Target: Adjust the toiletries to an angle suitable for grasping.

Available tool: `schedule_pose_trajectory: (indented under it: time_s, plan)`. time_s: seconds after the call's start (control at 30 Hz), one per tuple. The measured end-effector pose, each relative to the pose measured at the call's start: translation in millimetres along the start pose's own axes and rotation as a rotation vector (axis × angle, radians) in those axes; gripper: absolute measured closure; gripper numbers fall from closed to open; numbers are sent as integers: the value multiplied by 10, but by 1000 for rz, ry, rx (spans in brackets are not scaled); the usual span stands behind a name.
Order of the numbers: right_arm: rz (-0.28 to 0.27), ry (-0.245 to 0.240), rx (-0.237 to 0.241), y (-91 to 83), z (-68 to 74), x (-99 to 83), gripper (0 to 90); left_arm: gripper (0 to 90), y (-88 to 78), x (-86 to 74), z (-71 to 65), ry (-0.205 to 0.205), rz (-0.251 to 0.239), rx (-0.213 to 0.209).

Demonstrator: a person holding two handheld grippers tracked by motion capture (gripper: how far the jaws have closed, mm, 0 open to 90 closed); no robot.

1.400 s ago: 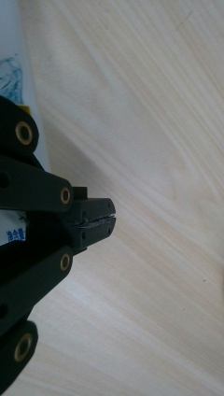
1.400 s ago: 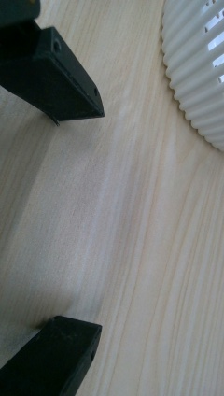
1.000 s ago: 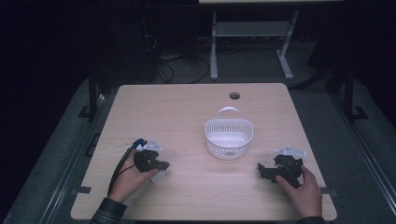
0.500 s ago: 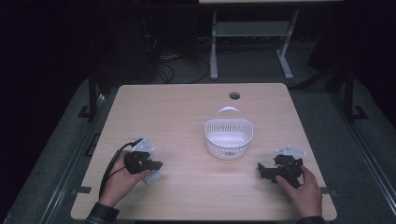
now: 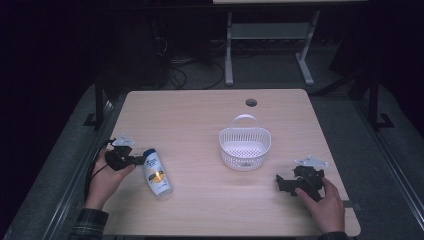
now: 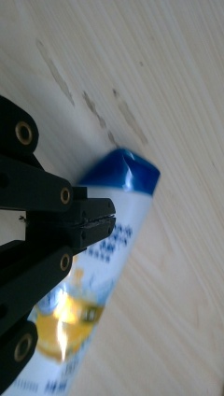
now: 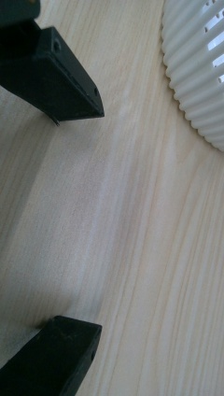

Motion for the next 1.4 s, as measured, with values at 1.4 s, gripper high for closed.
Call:
schedule_pose_trajectory:
  time_s: [1.4]
  plan:
    - [0,0,0,0,0,0,0,900,562,239,-184,56,69,5]
Point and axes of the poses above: each handheld gripper's, and its own axes: y roughly forward along the jaws, x roughly out of its top, z roughly to its left, the point moved 1 cm from there along y, roughly forward along the jaws, and after that the axes turned 13 degrees about -y, right-handed, at the moved point
